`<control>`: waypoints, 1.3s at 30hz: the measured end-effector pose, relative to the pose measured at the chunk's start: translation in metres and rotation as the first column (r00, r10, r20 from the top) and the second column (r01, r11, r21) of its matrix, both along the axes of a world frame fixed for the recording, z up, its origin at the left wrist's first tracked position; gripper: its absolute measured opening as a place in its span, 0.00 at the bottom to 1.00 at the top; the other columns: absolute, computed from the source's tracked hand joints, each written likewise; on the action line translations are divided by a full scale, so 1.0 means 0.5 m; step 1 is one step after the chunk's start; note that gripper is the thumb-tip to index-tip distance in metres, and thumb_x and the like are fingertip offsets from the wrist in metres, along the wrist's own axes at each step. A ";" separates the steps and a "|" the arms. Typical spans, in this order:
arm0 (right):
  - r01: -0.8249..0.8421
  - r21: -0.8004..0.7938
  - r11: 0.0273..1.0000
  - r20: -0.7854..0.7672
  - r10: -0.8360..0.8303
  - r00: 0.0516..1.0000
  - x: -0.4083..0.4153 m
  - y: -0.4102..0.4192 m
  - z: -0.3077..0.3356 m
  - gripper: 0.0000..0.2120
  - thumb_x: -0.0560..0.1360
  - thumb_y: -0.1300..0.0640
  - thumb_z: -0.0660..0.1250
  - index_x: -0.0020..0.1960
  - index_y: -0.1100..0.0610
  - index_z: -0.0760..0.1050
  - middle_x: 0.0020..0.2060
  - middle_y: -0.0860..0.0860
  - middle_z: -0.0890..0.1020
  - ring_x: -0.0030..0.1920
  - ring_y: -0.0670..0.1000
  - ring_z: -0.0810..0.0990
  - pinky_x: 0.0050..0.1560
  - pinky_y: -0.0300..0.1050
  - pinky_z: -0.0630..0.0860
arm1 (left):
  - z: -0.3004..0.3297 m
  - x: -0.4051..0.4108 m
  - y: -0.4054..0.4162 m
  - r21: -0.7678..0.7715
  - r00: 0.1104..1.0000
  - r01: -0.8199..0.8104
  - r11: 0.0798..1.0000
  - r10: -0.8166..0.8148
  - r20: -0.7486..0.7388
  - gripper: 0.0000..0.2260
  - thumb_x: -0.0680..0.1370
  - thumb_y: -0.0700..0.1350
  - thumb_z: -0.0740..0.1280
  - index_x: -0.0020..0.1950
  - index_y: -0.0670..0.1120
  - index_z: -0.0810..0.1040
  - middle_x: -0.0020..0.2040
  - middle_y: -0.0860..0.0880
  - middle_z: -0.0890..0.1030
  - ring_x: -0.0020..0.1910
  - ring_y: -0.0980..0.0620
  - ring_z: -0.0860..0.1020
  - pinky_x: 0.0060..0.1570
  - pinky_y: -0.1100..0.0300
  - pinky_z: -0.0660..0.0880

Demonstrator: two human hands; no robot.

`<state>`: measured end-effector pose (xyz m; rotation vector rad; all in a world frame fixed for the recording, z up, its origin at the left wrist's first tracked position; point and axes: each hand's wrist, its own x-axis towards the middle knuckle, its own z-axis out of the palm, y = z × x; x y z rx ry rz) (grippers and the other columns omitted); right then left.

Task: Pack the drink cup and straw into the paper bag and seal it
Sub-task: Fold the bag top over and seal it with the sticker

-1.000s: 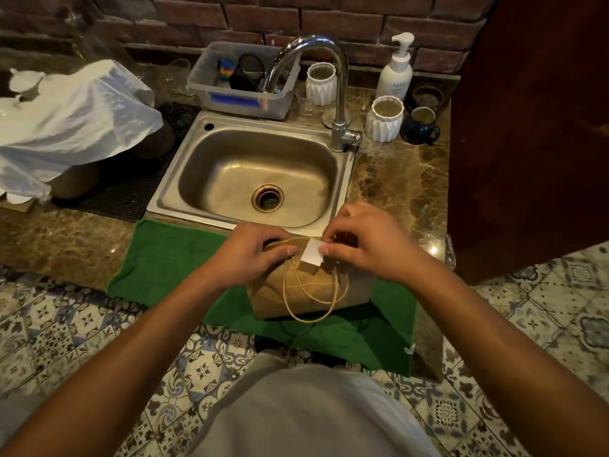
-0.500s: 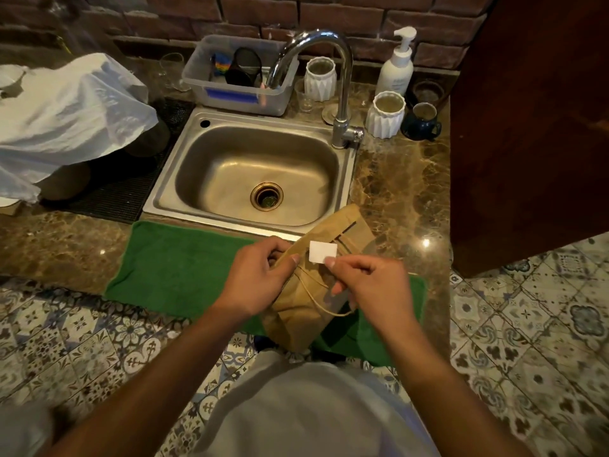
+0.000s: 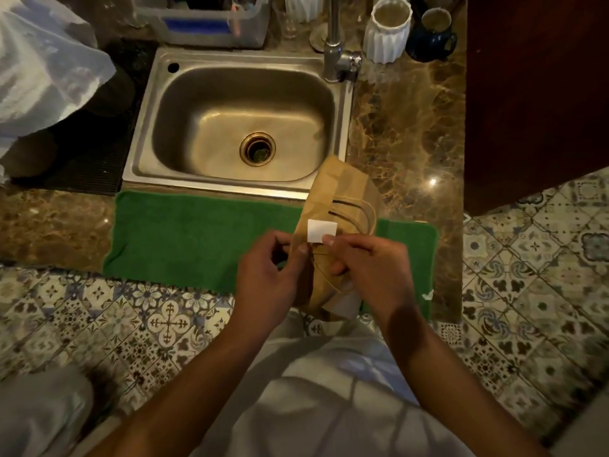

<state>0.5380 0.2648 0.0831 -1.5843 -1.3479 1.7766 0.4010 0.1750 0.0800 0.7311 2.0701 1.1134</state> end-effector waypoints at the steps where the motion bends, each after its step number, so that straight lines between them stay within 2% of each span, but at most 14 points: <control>1: -0.002 -0.003 1.000 -0.007 0.002 1.000 0.004 0.002 0.000 0.03 0.72 0.51 0.79 0.42 0.49 0.88 0.31 0.52 0.86 0.31 0.46 0.82 0.38 0.41 0.82 | 0.001 0.004 -0.002 0.005 0.999 -0.009 1.000 0.009 0.043 0.02 0.79 0.45 0.72 0.47 0.50 0.81 0.40 0.52 0.84 0.40 0.55 0.82 0.39 0.60 0.77; 4: 0.017 0.018 1.000 -0.006 -0.017 1.000 0.011 0.005 -0.001 0.03 0.70 0.51 0.80 0.41 0.49 0.88 0.31 0.48 0.87 0.30 0.43 0.82 0.34 0.36 0.78 | 0.001 0.011 0.000 -0.018 0.986 -0.015 1.000 0.017 0.166 0.04 0.77 0.47 0.71 0.43 0.51 0.78 0.37 0.52 0.82 0.38 0.54 0.80 0.39 0.55 0.75; 7: -0.021 0.091 0.996 0.053 0.016 0.998 0.015 0.001 -0.006 0.03 0.70 0.51 0.80 0.40 0.46 0.87 0.30 0.40 0.85 0.29 0.37 0.80 0.32 0.31 0.73 | 0.006 0.019 0.005 -0.034 0.958 -0.005 0.999 0.014 0.287 0.08 0.75 0.50 0.69 0.42 0.48 0.73 0.39 0.39 0.79 0.39 0.46 0.77 0.41 0.43 0.75; 9: -0.047 0.111 0.993 0.088 0.037 0.995 0.016 0.000 -0.009 0.04 0.69 0.49 0.81 0.38 0.45 0.87 0.28 0.38 0.83 0.27 0.36 0.79 0.31 0.30 0.72 | 0.008 0.024 0.007 -0.037 0.946 0.002 0.999 0.010 0.325 0.09 0.74 0.50 0.68 0.43 0.46 0.73 0.43 0.33 0.79 0.41 0.44 0.77 0.44 0.36 0.76; 13: -0.100 0.147 0.984 0.159 0.076 0.984 0.018 0.000 -0.010 0.05 0.68 0.44 0.80 0.41 0.38 0.85 0.27 0.37 0.83 0.28 0.38 0.79 0.31 0.38 0.75 | 0.005 0.025 0.003 -0.048 0.941 0.027 0.999 -0.009 0.339 0.08 0.74 0.50 0.68 0.41 0.48 0.73 0.40 0.40 0.79 0.39 0.47 0.77 0.41 0.44 0.75; 17: -0.185 0.203 0.962 0.255 0.130 0.958 0.013 -0.003 -0.010 0.07 0.66 0.37 0.78 0.41 0.35 0.84 0.31 0.37 0.85 0.32 0.40 0.83 0.37 0.49 0.83 | 0.003 0.026 -0.001 0.004 0.936 0.024 1.000 -0.024 0.350 0.08 0.75 0.48 0.69 0.41 0.47 0.72 0.39 0.34 0.76 0.39 0.46 0.74 0.39 0.48 0.71; 19: -0.239 0.233 0.943 0.324 0.156 0.933 0.010 -0.003 -0.010 0.08 0.66 0.33 0.76 0.42 0.34 0.82 0.31 0.34 0.84 0.33 0.39 0.82 0.35 0.47 0.82 | 0.002 0.032 -0.005 0.027 0.943 0.024 0.999 -0.032 0.331 0.10 0.76 0.48 0.69 0.42 0.45 0.71 0.40 0.33 0.76 0.38 0.48 0.74 0.37 0.49 0.71; 22: -0.293 0.286 0.912 0.408 0.161 0.899 0.007 -0.003 -0.009 0.11 0.67 0.31 0.74 0.38 0.37 0.82 0.31 0.29 0.81 0.33 0.36 0.80 0.29 0.41 0.75 | 0.000 0.042 -0.014 0.040 0.945 -0.004 0.999 -0.009 0.328 0.10 0.79 0.47 0.69 0.44 0.44 0.72 0.36 0.43 0.77 0.35 0.52 0.74 0.33 0.55 0.72; 24: -0.282 0.309 0.908 0.414 0.138 0.900 0.007 -0.002 -0.011 0.12 0.68 0.31 0.72 0.38 0.39 0.81 0.32 0.30 0.81 0.32 0.37 0.80 0.30 0.40 0.75 | -0.004 0.050 -0.019 0.027 0.934 -0.036 0.999 0.024 0.356 0.09 0.80 0.46 0.69 0.44 0.45 0.72 0.36 0.47 0.77 0.34 0.52 0.74 0.32 0.55 0.72; 27: -0.303 0.325 0.896 0.449 0.136 0.883 0.012 -0.002 -0.009 0.11 0.68 0.29 0.70 0.45 0.32 0.78 0.32 0.33 0.82 0.31 0.38 0.80 0.31 0.41 0.76 | -0.006 0.063 -0.023 0.018 0.917 -0.083 0.996 0.069 0.394 0.10 0.79 0.46 0.69 0.44 0.43 0.72 0.37 0.43 0.77 0.35 0.50 0.74 0.35 0.48 0.72; 30: -0.358 0.327 0.875 0.514 0.153 0.844 0.019 0.004 -0.012 0.16 0.68 0.30 0.71 0.39 0.42 0.83 0.28 0.37 0.81 0.30 0.39 0.79 0.30 0.39 0.72 | -0.004 0.069 -0.023 0.014 0.911 -0.069 0.998 0.057 0.407 0.10 0.80 0.47 0.70 0.46 0.41 0.74 0.41 0.37 0.78 0.37 0.48 0.76 0.38 0.46 0.74; 35: -0.462 0.345 0.817 0.601 0.185 0.777 0.014 0.018 -0.010 0.19 0.71 0.31 0.70 0.35 0.46 0.81 0.28 0.42 0.80 0.29 0.41 0.76 0.28 0.36 0.63 | -0.001 0.058 -0.004 -0.010 0.878 -0.057 0.998 0.055 0.476 0.06 0.77 0.46 0.71 0.49 0.45 0.82 0.42 0.46 0.85 0.39 0.50 0.82 0.39 0.53 0.80; 37: -0.481 0.363 0.798 0.616 0.182 0.766 0.009 0.017 -0.007 0.18 0.72 0.32 0.71 0.34 0.45 0.80 0.28 0.42 0.80 0.29 0.41 0.75 0.27 0.35 0.61 | 0.004 0.051 0.007 -0.037 0.825 -0.074 0.997 0.082 0.559 0.12 0.72 0.51 0.71 0.51 0.46 0.84 0.46 0.44 0.86 0.43 0.48 0.84 0.41 0.54 0.80; 39: -0.494 0.380 0.782 0.614 0.186 0.767 0.007 0.017 -0.005 0.17 0.72 0.33 0.71 0.35 0.45 0.81 0.28 0.41 0.80 0.29 0.40 0.76 0.27 0.34 0.61 | 0.006 0.042 0.016 -0.074 0.803 -0.084 0.994 0.111 0.585 0.15 0.72 0.56 0.69 0.51 0.47 0.85 0.48 0.43 0.86 0.46 0.46 0.84 0.43 0.50 0.80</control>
